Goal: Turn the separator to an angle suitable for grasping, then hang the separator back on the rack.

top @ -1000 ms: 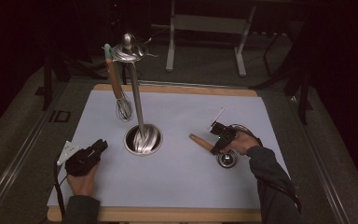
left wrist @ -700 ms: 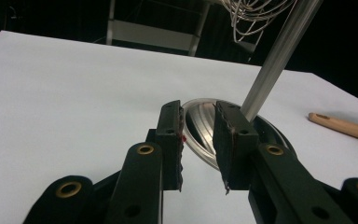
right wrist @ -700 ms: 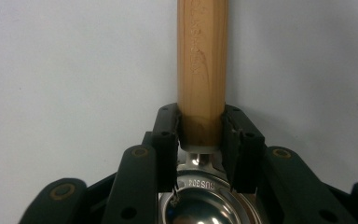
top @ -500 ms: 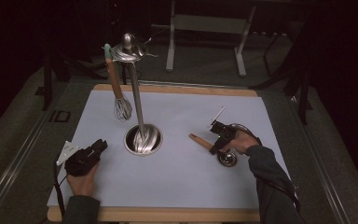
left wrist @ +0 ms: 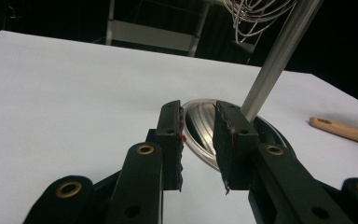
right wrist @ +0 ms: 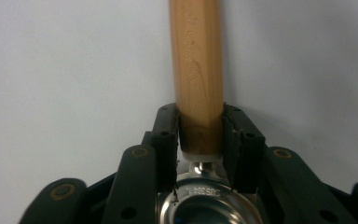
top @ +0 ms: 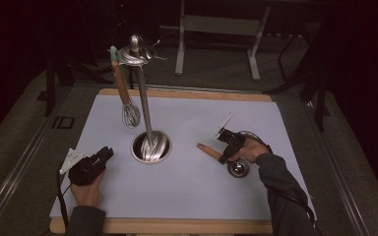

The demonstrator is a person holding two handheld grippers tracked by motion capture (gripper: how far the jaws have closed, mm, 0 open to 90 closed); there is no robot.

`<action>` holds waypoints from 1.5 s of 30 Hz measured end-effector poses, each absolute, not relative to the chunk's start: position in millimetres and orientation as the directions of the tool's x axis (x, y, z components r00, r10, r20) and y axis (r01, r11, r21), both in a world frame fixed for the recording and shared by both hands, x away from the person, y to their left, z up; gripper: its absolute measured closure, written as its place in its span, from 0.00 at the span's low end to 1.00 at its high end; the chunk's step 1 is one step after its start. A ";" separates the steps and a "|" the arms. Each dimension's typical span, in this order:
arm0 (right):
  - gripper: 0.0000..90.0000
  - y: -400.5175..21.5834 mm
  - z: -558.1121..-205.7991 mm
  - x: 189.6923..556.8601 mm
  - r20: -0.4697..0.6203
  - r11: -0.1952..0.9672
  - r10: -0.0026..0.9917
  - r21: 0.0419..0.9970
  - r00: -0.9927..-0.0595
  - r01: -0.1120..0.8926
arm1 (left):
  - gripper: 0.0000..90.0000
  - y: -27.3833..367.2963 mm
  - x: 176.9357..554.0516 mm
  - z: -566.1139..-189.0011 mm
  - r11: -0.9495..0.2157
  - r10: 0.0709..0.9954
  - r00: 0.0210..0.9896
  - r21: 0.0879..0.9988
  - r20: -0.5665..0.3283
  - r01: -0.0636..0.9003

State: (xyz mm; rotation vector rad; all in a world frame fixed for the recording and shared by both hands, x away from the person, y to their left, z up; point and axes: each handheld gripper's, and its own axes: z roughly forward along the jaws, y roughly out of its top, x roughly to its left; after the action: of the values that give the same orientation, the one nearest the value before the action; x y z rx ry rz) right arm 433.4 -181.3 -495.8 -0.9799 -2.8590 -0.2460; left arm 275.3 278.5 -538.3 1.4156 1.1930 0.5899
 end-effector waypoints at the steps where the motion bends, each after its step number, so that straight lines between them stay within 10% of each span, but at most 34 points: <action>1: 0.77 -179.5 -495.6 432.0 0.145 0.780 0.599 0.117 -0.787 0.615 | 0.81 278.5 275.2 -538.3 0.150 0.893 0.360 0.933 -0.270 0.327; 45: 0.78 -157.1 -452.8 391.1 -0.046 0.771 0.485 0.494 -0.873 0.403 | 0.81 278.7 276.2 -538.4 0.150 0.892 0.362 0.934 -0.269 0.325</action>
State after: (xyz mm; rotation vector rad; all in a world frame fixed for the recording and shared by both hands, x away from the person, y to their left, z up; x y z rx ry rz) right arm 391.1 -157.1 -452.8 -0.7876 -3.1158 -0.8040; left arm 276.2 278.7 -538.4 1.4153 1.1900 0.5908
